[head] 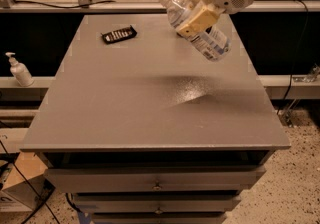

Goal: Place blue plastic bottle upright

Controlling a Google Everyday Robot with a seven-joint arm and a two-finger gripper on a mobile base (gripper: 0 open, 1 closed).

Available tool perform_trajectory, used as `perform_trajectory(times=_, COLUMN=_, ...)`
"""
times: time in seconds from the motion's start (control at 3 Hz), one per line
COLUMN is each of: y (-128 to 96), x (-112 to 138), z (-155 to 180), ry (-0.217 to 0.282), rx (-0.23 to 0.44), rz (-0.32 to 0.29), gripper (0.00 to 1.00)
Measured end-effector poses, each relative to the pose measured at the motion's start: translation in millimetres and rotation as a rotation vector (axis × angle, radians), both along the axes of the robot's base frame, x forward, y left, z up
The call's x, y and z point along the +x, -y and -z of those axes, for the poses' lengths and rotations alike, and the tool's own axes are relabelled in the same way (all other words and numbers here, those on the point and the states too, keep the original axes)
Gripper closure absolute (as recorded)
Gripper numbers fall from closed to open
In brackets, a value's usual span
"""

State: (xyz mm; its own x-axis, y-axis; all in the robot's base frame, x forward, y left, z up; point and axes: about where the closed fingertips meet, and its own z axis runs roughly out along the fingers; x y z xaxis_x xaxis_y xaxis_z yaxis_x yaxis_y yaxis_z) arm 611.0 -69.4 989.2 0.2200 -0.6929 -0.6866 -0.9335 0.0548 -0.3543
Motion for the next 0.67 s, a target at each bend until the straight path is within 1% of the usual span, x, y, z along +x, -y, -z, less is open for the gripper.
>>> perform_trajectory(times=0.33, y=1.4, x=-2.0, z=3.4, ry=0.011, rx=-0.030, rz=0.030, gripper=1.00)
perform_trajectory(times=0.67, y=1.6, x=-0.7, z=2.5, ry=0.049, rx=0.009, rz=0.042, gripper=1.00)
